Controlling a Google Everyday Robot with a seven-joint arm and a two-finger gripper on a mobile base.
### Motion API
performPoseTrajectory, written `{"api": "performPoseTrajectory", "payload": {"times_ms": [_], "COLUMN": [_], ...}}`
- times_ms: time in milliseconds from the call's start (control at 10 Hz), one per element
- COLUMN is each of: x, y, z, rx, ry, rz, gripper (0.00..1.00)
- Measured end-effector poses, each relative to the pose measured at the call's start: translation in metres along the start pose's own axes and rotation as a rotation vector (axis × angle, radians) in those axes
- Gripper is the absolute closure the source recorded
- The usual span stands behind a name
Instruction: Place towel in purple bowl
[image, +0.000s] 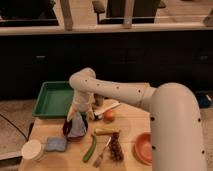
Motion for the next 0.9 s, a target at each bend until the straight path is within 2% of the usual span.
{"api": "performPoseTrajectory", "payload": {"times_ms": [900], "x": [-0.0015], "y": [-0.0008], "z": [-0.0035], "rx": [0.016], "ry": [0.021], "rz": [-0.010], "gripper": [0.20]}}
